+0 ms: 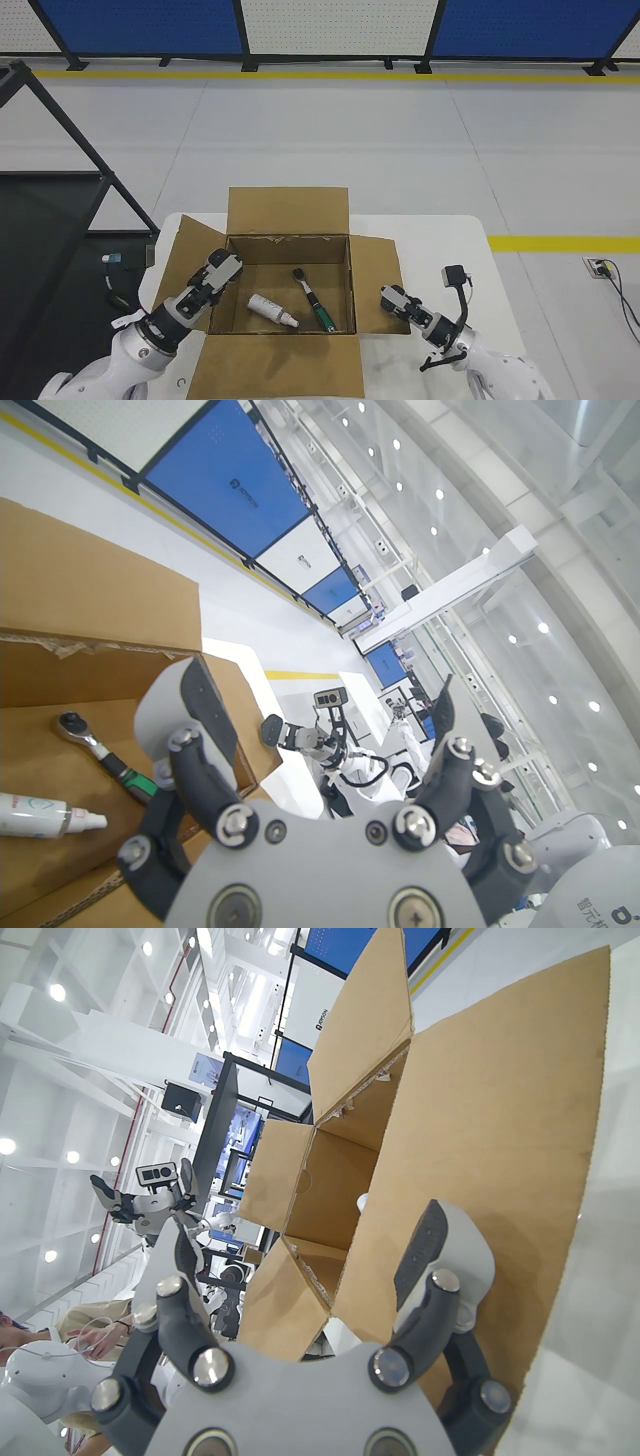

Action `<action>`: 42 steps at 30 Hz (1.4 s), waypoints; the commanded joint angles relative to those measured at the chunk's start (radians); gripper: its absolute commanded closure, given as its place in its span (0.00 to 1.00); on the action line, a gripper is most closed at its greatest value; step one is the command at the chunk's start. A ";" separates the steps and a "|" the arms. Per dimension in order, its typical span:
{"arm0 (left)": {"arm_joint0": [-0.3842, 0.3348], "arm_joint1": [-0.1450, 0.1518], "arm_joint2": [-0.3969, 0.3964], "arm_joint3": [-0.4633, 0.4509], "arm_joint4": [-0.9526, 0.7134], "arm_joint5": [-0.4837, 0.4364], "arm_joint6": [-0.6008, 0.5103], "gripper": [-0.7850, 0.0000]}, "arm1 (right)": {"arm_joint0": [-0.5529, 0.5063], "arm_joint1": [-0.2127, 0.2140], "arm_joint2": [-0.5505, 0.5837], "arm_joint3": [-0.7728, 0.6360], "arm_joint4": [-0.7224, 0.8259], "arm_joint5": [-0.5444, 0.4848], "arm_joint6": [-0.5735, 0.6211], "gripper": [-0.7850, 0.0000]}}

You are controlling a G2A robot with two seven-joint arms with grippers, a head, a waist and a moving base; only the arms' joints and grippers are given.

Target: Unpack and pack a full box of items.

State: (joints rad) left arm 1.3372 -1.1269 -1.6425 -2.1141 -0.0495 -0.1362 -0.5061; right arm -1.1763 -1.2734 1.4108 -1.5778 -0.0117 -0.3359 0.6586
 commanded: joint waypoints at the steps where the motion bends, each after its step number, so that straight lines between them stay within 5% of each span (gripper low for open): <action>1: 0.036 0.001 -0.034 -0.021 -0.011 -0.010 0.017 0.00 | 0.011 0.001 -0.007 0.011 -0.001 0.000 0.003 0.00; 33: 0.046 0.000 -0.040 -0.026 -0.012 -0.010 0.029 0.00 | 0.017 0.010 -0.028 -0.036 -0.031 0.019 -0.021 0.00; 42: 0.086 0.003 -0.119 -0.061 -0.041 -0.017 0.054 0.00 | 0.086 0.011 -0.101 -0.084 -0.146 0.052 0.007 0.00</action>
State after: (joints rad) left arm 1.4156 -1.1245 -1.7471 -2.1707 -0.0873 -0.1516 -0.4552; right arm -1.1008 -1.2622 1.3191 -1.6578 -0.1475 -0.2818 0.6623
